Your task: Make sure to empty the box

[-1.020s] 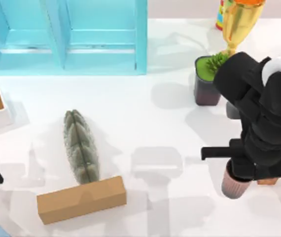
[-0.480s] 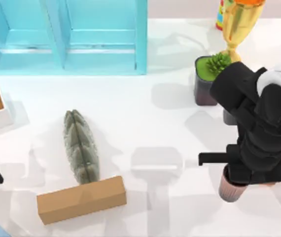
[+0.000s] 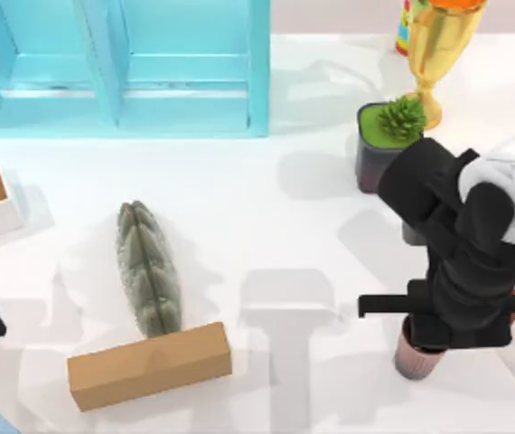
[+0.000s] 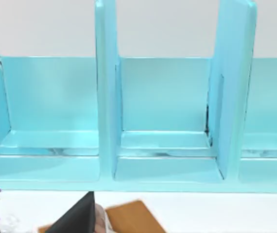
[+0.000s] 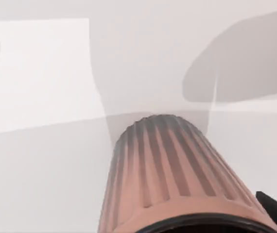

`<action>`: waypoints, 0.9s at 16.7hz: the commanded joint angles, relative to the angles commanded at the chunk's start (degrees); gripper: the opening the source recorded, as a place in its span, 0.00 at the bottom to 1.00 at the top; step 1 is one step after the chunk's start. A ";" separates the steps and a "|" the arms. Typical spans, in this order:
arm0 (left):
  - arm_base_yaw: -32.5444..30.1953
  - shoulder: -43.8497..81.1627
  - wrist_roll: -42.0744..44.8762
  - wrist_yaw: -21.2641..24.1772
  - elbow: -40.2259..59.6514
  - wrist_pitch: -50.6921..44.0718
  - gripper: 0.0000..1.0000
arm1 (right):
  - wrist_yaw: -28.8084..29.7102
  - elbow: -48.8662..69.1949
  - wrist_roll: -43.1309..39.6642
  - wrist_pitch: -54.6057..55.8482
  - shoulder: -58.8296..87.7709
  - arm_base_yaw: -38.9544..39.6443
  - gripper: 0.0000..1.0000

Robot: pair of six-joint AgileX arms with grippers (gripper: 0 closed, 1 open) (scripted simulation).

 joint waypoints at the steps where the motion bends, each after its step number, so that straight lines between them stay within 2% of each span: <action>1: 0.00 0.00 0.00 0.00 0.00 0.00 1.00 | 0.00 0.00 0.00 0.00 0.00 0.00 0.08; 13: 0.00 0.00 0.00 0.00 0.00 0.00 1.00 | 0.00 0.00 0.00 0.00 0.00 0.00 0.98; 15: 0.00 0.00 0.00 0.00 0.00 0.00 1.00 | 0.00 0.00 0.00 0.00 0.00 0.00 1.00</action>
